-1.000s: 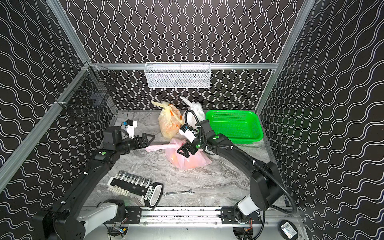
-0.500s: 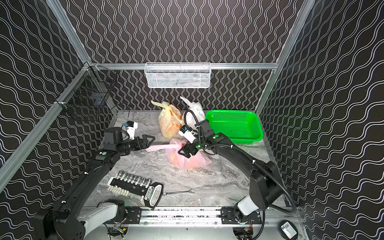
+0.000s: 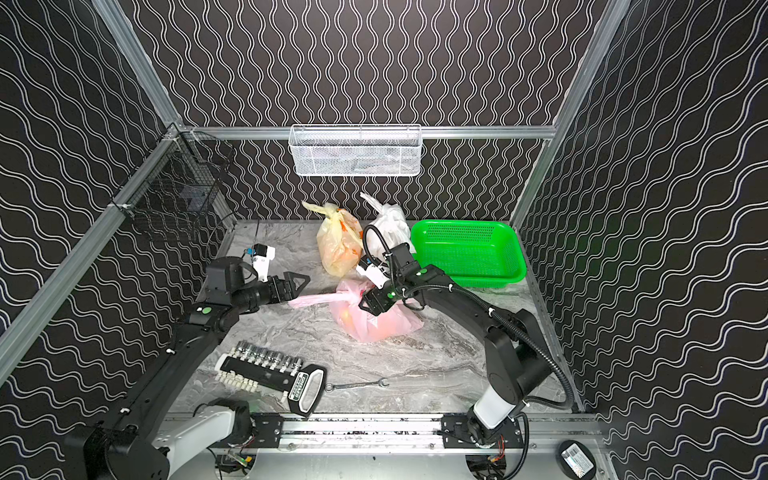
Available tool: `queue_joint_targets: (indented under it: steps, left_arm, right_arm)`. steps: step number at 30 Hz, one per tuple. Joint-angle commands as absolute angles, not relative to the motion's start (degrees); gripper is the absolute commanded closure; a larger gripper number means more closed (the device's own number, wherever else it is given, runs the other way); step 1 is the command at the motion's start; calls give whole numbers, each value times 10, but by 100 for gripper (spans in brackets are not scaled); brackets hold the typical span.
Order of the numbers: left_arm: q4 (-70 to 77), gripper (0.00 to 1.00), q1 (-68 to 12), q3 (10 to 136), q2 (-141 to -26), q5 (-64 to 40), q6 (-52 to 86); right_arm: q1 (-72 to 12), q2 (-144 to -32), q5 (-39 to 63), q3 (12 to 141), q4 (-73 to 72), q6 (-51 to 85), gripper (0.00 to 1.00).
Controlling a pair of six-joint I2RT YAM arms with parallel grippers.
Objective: Place the oranges into plastic bags & tie knots
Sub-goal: Adjust the plastic bag at the center of the board.
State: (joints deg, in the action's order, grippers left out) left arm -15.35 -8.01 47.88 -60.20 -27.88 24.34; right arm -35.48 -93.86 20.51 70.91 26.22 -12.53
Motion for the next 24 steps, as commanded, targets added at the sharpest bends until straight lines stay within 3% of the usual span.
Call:
queue_joint_targets:
  steps: [1,5,9,17,22,24]
  left_arm:
    - [-157,1,-80,479,-598,-275,229]
    - [-157,1,-80,479,-599,-277,225]
    - [-171,1,-80,486,-599,-270,217]
    - [-202,1,-80,488,-580,-231,201]
    - [-199,1,-80,493,-575,-220,202]
    - [-206,1,-84,503,-579,-213,196]
  right_arm:
    - [-357,-931,195,701,245,-114,1]
    - [-363,-938,207,702,228,-109,2]
    - [-372,-959,182,712,237,-101,14]
    - [-385,-893,137,651,174,23,61]
    - [-420,-825,49,616,149,157,82]
    - [-434,-796,12,601,142,238,86]
